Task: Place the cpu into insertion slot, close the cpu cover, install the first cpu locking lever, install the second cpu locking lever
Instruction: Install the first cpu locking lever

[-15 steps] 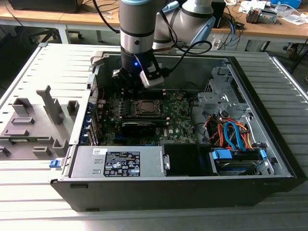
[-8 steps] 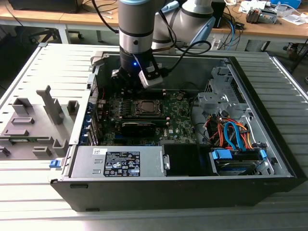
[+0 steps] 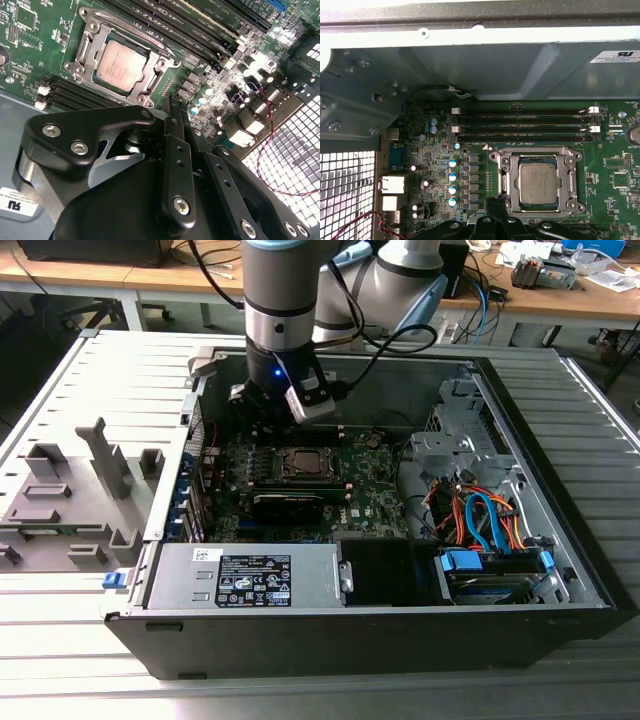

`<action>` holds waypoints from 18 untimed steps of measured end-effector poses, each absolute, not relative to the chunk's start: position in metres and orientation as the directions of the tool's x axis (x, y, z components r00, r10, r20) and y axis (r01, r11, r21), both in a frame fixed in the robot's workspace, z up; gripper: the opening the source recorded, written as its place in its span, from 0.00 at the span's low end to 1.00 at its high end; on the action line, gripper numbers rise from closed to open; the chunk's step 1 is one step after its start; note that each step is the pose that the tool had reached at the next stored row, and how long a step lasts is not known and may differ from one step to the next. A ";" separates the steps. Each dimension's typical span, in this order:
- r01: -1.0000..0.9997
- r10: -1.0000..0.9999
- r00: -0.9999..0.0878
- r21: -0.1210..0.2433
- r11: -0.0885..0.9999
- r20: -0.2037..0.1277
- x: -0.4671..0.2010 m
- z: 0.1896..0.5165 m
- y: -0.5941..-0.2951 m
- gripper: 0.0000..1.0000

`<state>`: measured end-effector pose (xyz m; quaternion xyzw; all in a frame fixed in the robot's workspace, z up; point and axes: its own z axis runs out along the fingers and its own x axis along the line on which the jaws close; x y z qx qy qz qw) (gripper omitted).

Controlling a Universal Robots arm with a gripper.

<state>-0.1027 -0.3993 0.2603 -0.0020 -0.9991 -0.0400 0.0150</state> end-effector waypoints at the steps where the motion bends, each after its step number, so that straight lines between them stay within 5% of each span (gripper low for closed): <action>1: 0.005 0.003 -1.000 0.080 0.997 0.030 -0.103 0.260 -0.399 0.11; 18: 0.005 0.003 -1.000 0.080 0.997 0.030 -0.111 0.260 -0.393 0.11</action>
